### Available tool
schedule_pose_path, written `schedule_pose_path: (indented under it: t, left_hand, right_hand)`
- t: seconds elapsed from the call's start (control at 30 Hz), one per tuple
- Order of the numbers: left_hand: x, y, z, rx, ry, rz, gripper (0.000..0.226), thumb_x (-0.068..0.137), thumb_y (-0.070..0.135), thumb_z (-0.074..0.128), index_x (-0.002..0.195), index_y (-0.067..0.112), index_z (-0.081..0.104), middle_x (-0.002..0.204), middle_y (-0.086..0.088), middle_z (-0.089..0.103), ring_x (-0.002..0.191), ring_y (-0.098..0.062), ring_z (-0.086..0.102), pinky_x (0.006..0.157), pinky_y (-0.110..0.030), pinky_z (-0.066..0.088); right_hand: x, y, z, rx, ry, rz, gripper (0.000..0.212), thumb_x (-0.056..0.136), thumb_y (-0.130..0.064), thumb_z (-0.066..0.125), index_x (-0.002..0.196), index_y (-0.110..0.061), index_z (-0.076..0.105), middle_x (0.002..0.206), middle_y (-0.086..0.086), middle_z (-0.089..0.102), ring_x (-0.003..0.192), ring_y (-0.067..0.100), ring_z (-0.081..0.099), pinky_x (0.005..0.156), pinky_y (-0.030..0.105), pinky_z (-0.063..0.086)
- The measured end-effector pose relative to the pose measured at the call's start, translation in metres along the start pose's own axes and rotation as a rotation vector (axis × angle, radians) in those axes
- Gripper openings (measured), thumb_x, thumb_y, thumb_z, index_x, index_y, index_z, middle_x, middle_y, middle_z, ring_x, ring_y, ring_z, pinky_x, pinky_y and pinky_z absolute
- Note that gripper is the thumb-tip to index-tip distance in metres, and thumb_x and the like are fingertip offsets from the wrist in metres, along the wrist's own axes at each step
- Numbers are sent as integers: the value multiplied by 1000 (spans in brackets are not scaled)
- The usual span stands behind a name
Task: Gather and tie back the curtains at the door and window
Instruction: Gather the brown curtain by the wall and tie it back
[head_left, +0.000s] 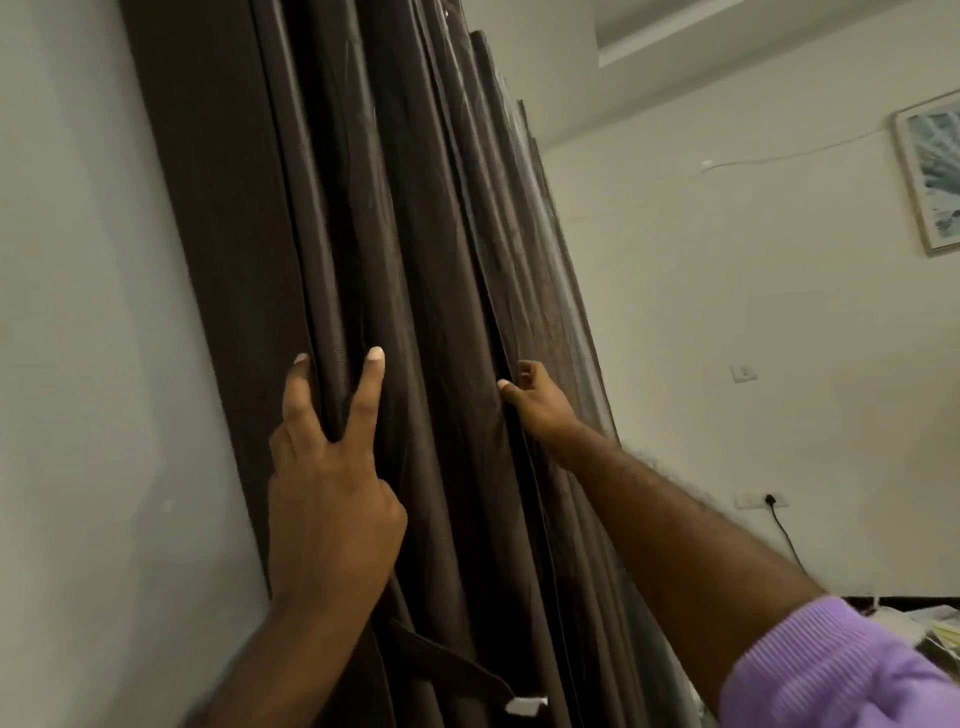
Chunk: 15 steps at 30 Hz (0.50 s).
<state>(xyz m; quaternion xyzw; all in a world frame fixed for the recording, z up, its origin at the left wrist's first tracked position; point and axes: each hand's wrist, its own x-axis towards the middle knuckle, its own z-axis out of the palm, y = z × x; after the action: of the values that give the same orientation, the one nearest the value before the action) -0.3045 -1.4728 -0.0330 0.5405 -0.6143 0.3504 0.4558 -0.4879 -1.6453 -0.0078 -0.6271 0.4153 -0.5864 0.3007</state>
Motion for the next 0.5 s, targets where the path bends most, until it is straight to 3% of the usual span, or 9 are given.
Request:
schedule_pose_path:
  t: [0.1, 0.17, 0.23, 0.3, 0.37, 0.43, 0.5]
  left_hand:
    - [10, -8, 13, 38, 27, -38, 90, 76, 4, 64, 152, 33, 24, 157, -8, 13, 128, -39, 39, 75, -39, 53]
    - [16, -12, 18, 68, 53, -77, 70, 85, 31, 62, 148, 27, 31, 152, -8, 21, 128, -37, 40, 84, -47, 53]
    - [23, -14, 22, 103, 58, -135, 71, 86, 60, 52, 146, 27, 33, 150, -8, 24, 129, -36, 41, 87, -51, 52]
    - [27, -16, 25, 160, 64, -151, 79, 81, 74, 48, 143, 27, 34, 149, -9, 25, 129, -37, 42, 86, -52, 53]
    - [28, -16, 30, 216, 63, -157, 83, 76, 77, 51, 141, 27, 36, 149, -12, 26, 128, -38, 42, 85, -53, 53]
    - [29, -12, 33, 266, 57, -163, 84, 73, 74, 57, 139, 26, 37, 148, -12, 25, 126, -39, 44, 86, -53, 53]
    - [31, -8, 35, 291, 41, -182, 84, 71, 66, 66, 138, 26, 36, 147, -9, 23, 124, -38, 45, 86, -53, 53]
  right_hand:
    - [39, 8, 16, 127, -74, 49, 74, 93, -48, 62, 153, -20, 30, 149, 3, 46, 131, 26, 51, 101, 37, 45]
    - [56, 12, 21, 183, -93, 44, 72, 84, -55, 69, 144, -21, 44, 133, -4, 56, 118, 22, 61, 93, 34, 50]
    - [70, 16, 25, 233, -149, -4, 54, 79, -54, 74, 121, -22, 65, 117, -1, 72, 97, 17, 73, 79, 30, 58]
    - [78, 17, 29, 311, -211, -58, 42, 78, -49, 77, 110, -22, 70, 108, 2, 76, 87, 15, 77, 72, 30, 61]
    - [85, 15, 34, 408, -260, -91, 62, 76, -47, 79, 126, -16, 61, 120, 5, 72, 100, 20, 74, 86, 42, 61]
    - [89, 12, 36, 496, -320, -71, 90, 72, -59, 78, 143, -14, 46, 138, 8, 60, 120, 29, 64, 101, 53, 52]
    - [94, 11, 35, 592, -413, -40, 90, 71, -75, 67, 141, -20, 52, 139, 10, 60, 125, 31, 61, 104, 55, 49]
